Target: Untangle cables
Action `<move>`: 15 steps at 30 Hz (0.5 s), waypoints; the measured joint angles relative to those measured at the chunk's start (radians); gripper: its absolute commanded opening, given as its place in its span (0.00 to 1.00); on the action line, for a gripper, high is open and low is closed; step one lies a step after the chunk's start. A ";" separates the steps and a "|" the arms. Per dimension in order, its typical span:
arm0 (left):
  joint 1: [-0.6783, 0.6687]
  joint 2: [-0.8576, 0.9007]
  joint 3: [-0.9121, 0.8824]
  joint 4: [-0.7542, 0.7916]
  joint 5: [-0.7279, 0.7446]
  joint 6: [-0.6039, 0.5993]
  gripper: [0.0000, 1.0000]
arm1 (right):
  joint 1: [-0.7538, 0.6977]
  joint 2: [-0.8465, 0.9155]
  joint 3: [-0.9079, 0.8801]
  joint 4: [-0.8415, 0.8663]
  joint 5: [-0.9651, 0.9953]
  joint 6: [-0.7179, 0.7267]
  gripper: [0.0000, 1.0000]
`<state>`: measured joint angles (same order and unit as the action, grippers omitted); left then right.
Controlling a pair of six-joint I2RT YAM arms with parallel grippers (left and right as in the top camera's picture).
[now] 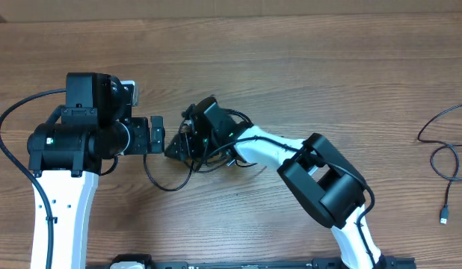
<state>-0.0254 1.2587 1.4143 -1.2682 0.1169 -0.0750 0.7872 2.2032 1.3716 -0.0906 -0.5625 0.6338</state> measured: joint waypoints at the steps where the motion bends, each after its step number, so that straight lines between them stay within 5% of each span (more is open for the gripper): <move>1: 0.000 0.000 0.000 0.000 0.000 0.000 1.00 | 0.005 0.007 0.000 -0.005 0.005 0.000 0.04; 9: 0.000 0.000 0.000 0.000 0.000 0.000 1.00 | -0.032 0.016 0.000 -0.048 0.031 0.030 0.04; 11: 0.000 0.000 0.000 0.000 0.000 0.000 1.00 | -0.064 -0.008 -0.001 -0.074 0.038 0.016 0.31; 15: 0.000 0.000 0.000 0.000 0.000 0.000 1.00 | -0.132 -0.095 -0.001 -0.116 0.045 -0.042 0.32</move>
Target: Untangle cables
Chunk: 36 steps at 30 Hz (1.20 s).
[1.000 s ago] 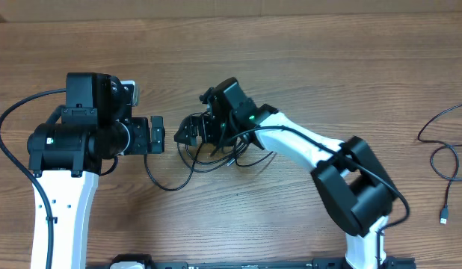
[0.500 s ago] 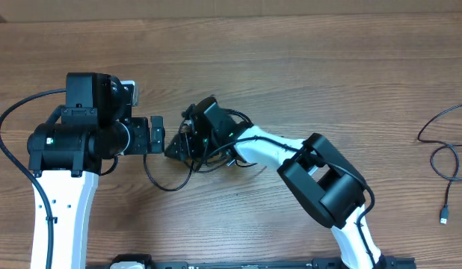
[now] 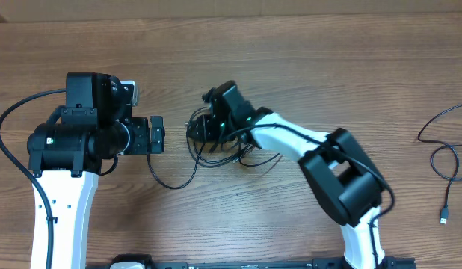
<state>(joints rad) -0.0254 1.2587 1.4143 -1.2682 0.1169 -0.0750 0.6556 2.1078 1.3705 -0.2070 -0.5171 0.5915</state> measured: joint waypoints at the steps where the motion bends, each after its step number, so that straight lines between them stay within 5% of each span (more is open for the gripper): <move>1: 0.000 0.000 0.000 0.000 0.000 0.000 1.00 | -0.008 -0.012 0.000 -0.010 0.000 -0.008 0.27; 2: 0.000 0.000 0.000 0.000 0.000 0.000 1.00 | -0.016 -0.021 0.000 -0.016 -0.001 -0.014 0.14; 4: 0.000 0.000 0.000 0.000 0.000 0.000 1.00 | -0.027 -0.027 0.000 -0.021 -0.007 -0.024 0.17; 8: 0.000 0.000 0.000 0.000 0.000 0.000 1.00 | -0.034 -0.027 0.000 -0.023 -0.018 -0.029 0.86; 13: 0.000 0.000 0.000 0.000 0.000 0.000 0.99 | -0.024 -0.027 0.000 -0.066 0.037 -0.039 1.00; 16: 0.000 0.000 0.000 0.000 0.000 0.000 1.00 | 0.009 -0.027 -0.002 -0.021 0.100 -0.037 1.00; 20: 0.000 0.000 0.000 0.000 0.000 0.000 1.00 | 0.035 -0.026 -0.003 0.047 0.154 0.008 0.72; 27: 0.000 0.000 0.000 0.000 0.000 0.000 1.00 | 0.038 0.018 -0.003 0.079 0.225 0.121 0.69; 29: 0.000 0.000 0.000 0.000 0.000 0.000 1.00 | 0.038 0.032 -0.003 0.081 0.227 0.149 0.48; 30: 0.000 0.000 0.000 0.000 0.000 0.000 1.00 | 0.038 0.043 -0.003 0.082 0.225 0.177 0.10; 31: 0.000 0.000 0.000 0.000 0.000 0.000 1.00 | 0.038 0.051 -0.003 0.080 0.225 0.214 0.04; 36: 0.000 0.000 0.000 0.000 0.000 0.000 1.00 | 0.033 0.062 -0.007 0.278 0.031 0.243 0.04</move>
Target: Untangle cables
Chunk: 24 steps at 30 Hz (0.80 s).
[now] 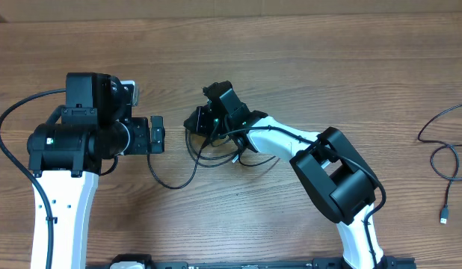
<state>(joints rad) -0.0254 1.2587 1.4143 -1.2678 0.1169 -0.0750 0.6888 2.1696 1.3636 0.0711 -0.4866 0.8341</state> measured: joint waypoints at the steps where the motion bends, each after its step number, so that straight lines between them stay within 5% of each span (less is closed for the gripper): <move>1: 0.000 0.000 0.000 0.000 0.000 0.000 1.00 | -0.002 0.002 -0.001 0.052 -0.048 -0.008 0.04; 8: 0.000 0.000 0.000 0.000 0.000 0.000 1.00 | -0.075 -0.105 0.035 0.160 -0.319 -0.045 0.04; 18: 0.000 0.000 0.000 0.000 0.000 0.000 1.00 | -0.254 -0.655 0.085 0.094 -0.232 -0.117 0.04; 24: 0.000 0.000 0.000 0.000 0.000 0.000 1.00 | -0.386 -0.781 0.085 0.049 -0.215 -0.127 0.04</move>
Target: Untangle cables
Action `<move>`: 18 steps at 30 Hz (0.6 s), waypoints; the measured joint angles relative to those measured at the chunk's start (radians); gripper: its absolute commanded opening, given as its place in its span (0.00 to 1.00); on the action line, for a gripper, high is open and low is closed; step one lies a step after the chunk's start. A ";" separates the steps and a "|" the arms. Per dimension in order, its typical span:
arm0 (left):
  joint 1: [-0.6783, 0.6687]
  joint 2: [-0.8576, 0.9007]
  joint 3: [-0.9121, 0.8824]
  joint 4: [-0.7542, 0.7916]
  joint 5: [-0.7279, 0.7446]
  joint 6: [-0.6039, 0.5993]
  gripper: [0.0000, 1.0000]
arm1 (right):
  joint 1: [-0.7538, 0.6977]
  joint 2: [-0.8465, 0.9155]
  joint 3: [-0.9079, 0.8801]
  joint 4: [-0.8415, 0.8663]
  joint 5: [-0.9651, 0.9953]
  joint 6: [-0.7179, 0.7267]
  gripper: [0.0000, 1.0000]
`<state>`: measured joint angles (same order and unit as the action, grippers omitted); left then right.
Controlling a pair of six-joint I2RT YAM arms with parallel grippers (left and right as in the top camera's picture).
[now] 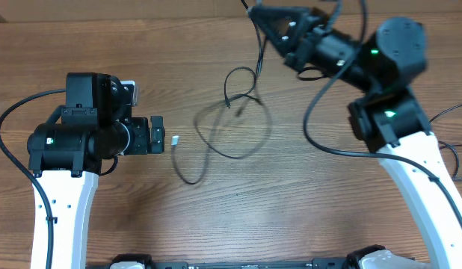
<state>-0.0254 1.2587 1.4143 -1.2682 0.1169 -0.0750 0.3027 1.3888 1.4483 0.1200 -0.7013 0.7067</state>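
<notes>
A thin black cable point(232, 155) lies in loose loops on the wooden table at the middle of the overhead view. Its white-tipped end point(175, 140) rests just right of my left gripper point(161, 134), which points right and looks open with nothing in it. My right gripper point(255, 12) is raised high at the top of the view, close to the camera, and is shut on a strand of the cable. That strand hangs down from it to a small loop point(240, 81) above the table.
A second black cable point(449, 110) lies at the far right edge, partly hidden behind my right arm point(399, 127). The right arm's own lead point(315, 131) hangs in a wide curve over the table. My left arm point(66, 142) fills the left side.
My right gripper has gone from low on the tangle at the table's middle to high at the top of the view with a strand in it. The bundle has spread into open loops, and the white end now lies bare.
My right gripper was down on a tight black tangle next to the left gripper, then slightly further right, then turned on the same bundle. Now it holds a strand lifted high and the tangle has opened out. The left arm has stayed put throughout.
</notes>
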 measured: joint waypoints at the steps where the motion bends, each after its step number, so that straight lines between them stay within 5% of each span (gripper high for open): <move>1: 0.000 0.000 0.000 0.000 0.000 0.000 1.00 | -0.019 -0.010 0.000 0.000 0.000 0.000 0.04; 9: 0.000 0.000 0.000 0.000 0.000 0.000 1.00 | -0.092 -0.039 0.082 -0.106 -0.023 -0.019 0.04; 11: 0.000 0.000 0.000 0.000 0.000 0.000 1.00 | -0.093 -0.047 0.095 -0.246 0.006 -0.061 0.04; 14: 0.000 0.000 0.000 -0.002 0.000 0.000 1.00 | -0.093 -0.047 0.103 -0.677 0.184 -0.153 0.04; 18: 0.000 0.000 0.000 0.000 0.000 0.000 1.00 | -0.093 -0.038 0.098 -0.976 0.359 -0.207 0.04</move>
<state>-0.0254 1.2587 1.4143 -1.2686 0.1169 -0.0750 0.2092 1.3510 1.5459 -0.8558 -0.3428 0.4999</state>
